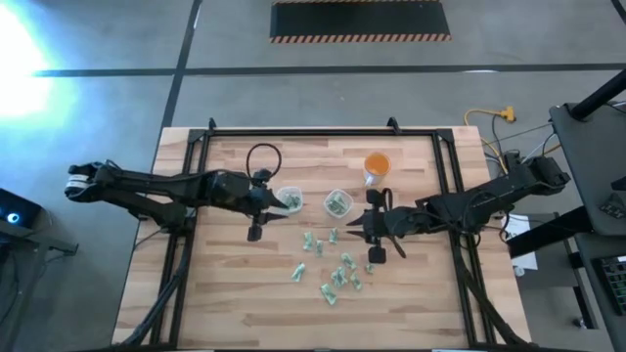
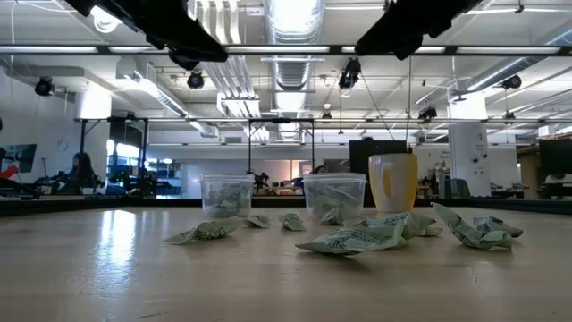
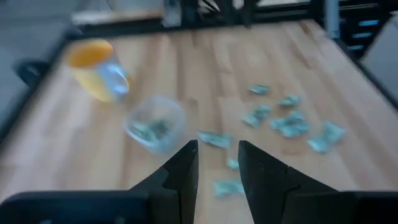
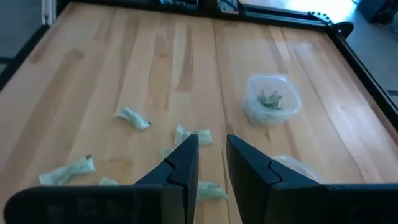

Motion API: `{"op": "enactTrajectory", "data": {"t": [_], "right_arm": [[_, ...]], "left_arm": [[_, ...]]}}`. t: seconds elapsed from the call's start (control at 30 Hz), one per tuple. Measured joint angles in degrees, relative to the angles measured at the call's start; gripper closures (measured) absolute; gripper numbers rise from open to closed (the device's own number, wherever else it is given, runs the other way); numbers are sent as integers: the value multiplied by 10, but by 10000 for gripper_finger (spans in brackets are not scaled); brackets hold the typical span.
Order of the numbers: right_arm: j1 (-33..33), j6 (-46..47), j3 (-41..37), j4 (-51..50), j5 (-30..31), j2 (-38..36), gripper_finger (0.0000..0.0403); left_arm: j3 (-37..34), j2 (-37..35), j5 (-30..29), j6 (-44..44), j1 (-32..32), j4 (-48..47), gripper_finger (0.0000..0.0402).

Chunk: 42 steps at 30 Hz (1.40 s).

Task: Pick and place items into bin
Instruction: Put the white stevia packet into the right transparent bin

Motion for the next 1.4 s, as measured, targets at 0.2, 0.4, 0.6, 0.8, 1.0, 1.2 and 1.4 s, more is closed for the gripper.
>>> {"op": "enactTrajectory", "data": {"t": [0.2,0.4,0.6,0.8,1.0,1.2,1.4], "right_arm": [[0,-4,0,-38,-4,0,330],[0,1,0,-99,-4,0,330],[0,-14,0,-139,-7,0,330],[0,-23,0,-154,-39,0,330],[0,-19,-2,-155,-97,0,330],[0,-35,-28,-158,-160,0,330],[0,-56,-59,-155,-165,0,330]], "left_arm": [[-3,9,68,-43,-1,-73,304],[-4,18,68,-45,0,-97,304],[-4,23,69,-43,0,-103,304],[-3,26,69,-44,0,-98,304],[-3,40,68,-95,0,-94,304],[-3,61,66,-103,-4,-84,304],[-3,84,46,-96,-3,-57,304]]}}
